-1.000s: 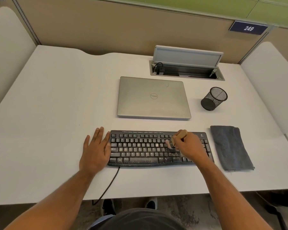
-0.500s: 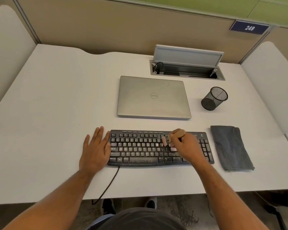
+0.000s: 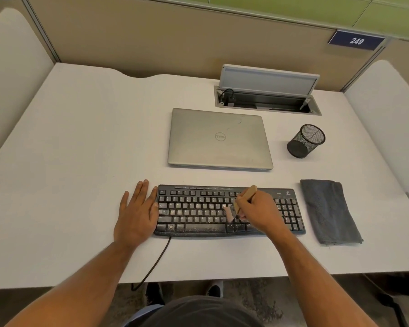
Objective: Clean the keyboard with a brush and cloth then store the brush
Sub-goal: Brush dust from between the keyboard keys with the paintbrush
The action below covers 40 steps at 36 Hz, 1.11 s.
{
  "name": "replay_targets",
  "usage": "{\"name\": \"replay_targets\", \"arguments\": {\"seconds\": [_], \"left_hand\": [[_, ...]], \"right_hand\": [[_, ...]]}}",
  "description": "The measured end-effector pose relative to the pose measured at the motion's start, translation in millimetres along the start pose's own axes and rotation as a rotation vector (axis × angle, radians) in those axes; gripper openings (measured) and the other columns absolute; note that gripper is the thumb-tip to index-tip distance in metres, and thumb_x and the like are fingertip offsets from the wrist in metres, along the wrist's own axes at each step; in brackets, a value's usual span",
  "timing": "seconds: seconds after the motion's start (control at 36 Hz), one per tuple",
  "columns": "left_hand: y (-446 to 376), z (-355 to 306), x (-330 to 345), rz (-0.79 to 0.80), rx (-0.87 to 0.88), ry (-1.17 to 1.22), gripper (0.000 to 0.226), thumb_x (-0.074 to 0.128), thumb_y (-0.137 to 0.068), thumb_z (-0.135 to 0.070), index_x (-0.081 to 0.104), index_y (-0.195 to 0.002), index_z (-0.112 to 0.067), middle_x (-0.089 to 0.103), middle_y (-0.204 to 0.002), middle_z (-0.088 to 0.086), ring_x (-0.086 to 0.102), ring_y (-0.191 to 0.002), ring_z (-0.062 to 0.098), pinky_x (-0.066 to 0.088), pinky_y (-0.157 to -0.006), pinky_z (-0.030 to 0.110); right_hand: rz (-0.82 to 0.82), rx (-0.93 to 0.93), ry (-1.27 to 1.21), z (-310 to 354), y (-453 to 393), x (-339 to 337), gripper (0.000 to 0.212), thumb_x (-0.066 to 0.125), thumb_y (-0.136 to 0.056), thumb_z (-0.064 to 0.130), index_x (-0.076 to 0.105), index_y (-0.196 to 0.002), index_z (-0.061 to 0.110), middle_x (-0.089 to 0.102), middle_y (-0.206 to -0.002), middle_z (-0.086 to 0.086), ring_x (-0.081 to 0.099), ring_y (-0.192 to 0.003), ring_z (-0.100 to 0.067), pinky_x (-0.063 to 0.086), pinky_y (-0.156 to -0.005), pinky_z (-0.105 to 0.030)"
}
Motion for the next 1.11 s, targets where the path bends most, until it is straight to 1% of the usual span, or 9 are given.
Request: {"name": "replay_targets", "arguments": {"seconds": [0.14, 0.28, 0.39, 0.47, 0.61, 0.78, 0.89, 1.03, 1.11], "left_hand": [[0, 0, -1, -0.01, -0.001, 0.006, 0.065, 0.009, -0.102, -0.043, 0.028, -0.161, -0.023, 0.016, -0.17, 0.001, 0.004, -0.157, 0.014, 0.007, -0.127, 0.048], [1, 1, 1, -0.01, 0.001, 0.001, 0.065, 0.01, -0.102, -0.043, 0.029, -0.161, -0.023, 0.016, -0.17, 0.001, 0.006, -0.158, 0.014, 0.008, -0.127, 0.049], [1, 1, 1, -0.009, 0.001, -0.004, 0.064, 0.011, -0.102, -0.043, 0.029, -0.161, -0.022, 0.016, -0.17, 0.001, 0.006, -0.158, 0.014, 0.008, -0.127, 0.049], [1, 1, 1, -0.007, 0.0, -0.01, 0.065, 0.009, -0.102, -0.043, 0.028, -0.161, -0.022, 0.015, -0.17, 0.001, 0.005, -0.158, 0.014, 0.007, -0.127, 0.048], [0, 1, 2, -0.004, -0.001, -0.009, 0.064, 0.009, -0.103, -0.043, 0.026, -0.161, -0.023, 0.014, -0.17, 0.001, 0.003, -0.158, 0.013, 0.006, -0.127, 0.048], [0, 0, 1, -0.004, 0.0, -0.005, 0.065, 0.009, -0.102, -0.044, 0.026, -0.162, -0.023, 0.013, -0.17, 0.0, 0.002, -0.158, 0.013, 0.006, -0.127, 0.049], [0, 0, 0, -0.007, 0.004, -0.017, 0.065, 0.008, -0.103, -0.044, 0.028, -0.161, -0.023, 0.015, -0.17, 0.002, 0.004, -0.158, 0.015, 0.008, -0.127, 0.049], [1, 0, 0, -0.01, 0.005, -0.003, 0.064, 0.01, -0.103, -0.043, 0.029, -0.161, -0.022, 0.016, -0.17, 0.002, 0.006, -0.158, 0.015, 0.009, -0.127, 0.05], [1, 0, 0, -0.006, 0.003, -0.019, 0.065, 0.009, -0.103, -0.044, 0.028, -0.161, -0.023, 0.015, -0.17, 0.001, 0.004, -0.158, 0.015, 0.009, -0.127, 0.05]], "right_hand": [[-0.062, -0.024, 0.003, 6, 2, 0, 0.031, 0.053, -0.106, 0.035, 0.07, -0.083, 0.024, 0.074, -0.07, 0.005, 0.072, -0.069, -0.016, 0.062, -0.071, -0.045], [0.027, -0.002, 0.059, 7, -1, 0, 0.037, 0.053, -0.103, 0.028, 0.071, -0.075, 0.011, 0.073, -0.067, -0.006, 0.073, -0.069, -0.028, 0.062, -0.072, -0.051], [-0.027, -0.051, -0.067, 13, -2, 2, 0.027, 0.055, -0.105, 0.033, 0.073, -0.088, 0.022, 0.076, -0.072, 0.003, 0.074, -0.07, -0.014, 0.064, -0.073, -0.044], [-0.008, -0.048, -0.037, 16, 1, 8, 0.028, 0.053, -0.106, 0.036, 0.073, -0.091, 0.023, 0.076, -0.074, 0.005, 0.073, -0.071, -0.012, 0.063, -0.075, -0.042], [0.049, -0.034, 0.049, 16, -2, 11, 0.033, 0.05, -0.105, 0.032, 0.07, -0.081, 0.02, 0.074, -0.07, 0.0, 0.073, -0.071, -0.02, 0.062, -0.076, -0.046], [0.0, -0.037, 0.041, 18, 1, 10, 0.032, 0.049, -0.107, 0.036, 0.071, -0.092, 0.019, 0.074, -0.074, 0.001, 0.071, -0.072, -0.019, 0.061, -0.073, -0.044], [0.054, -0.012, 0.026, 14, -4, 12, 0.034, 0.053, -0.102, 0.032, 0.073, -0.08, 0.015, 0.074, -0.07, -0.004, 0.074, -0.072, -0.026, 0.062, -0.076, -0.05], [-0.008, -0.047, -0.07, 23, -2, 15, 0.024, 0.053, -0.106, 0.036, 0.07, -0.091, 0.027, 0.076, -0.076, 0.005, 0.073, -0.073, -0.012, 0.063, -0.075, -0.041], [0.011, -0.046, -0.022, 23, -1, 21, 0.025, 0.052, -0.107, 0.036, 0.07, -0.094, 0.024, 0.075, -0.075, 0.007, 0.071, -0.07, -0.007, 0.063, -0.075, -0.038]]}}
Point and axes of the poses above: each hand's wrist, its own y-axis away from the middle knuckle, its own x-axis out of the palm, z = x × y, the point moved 3 cm from there along -y, towards the middle knuckle
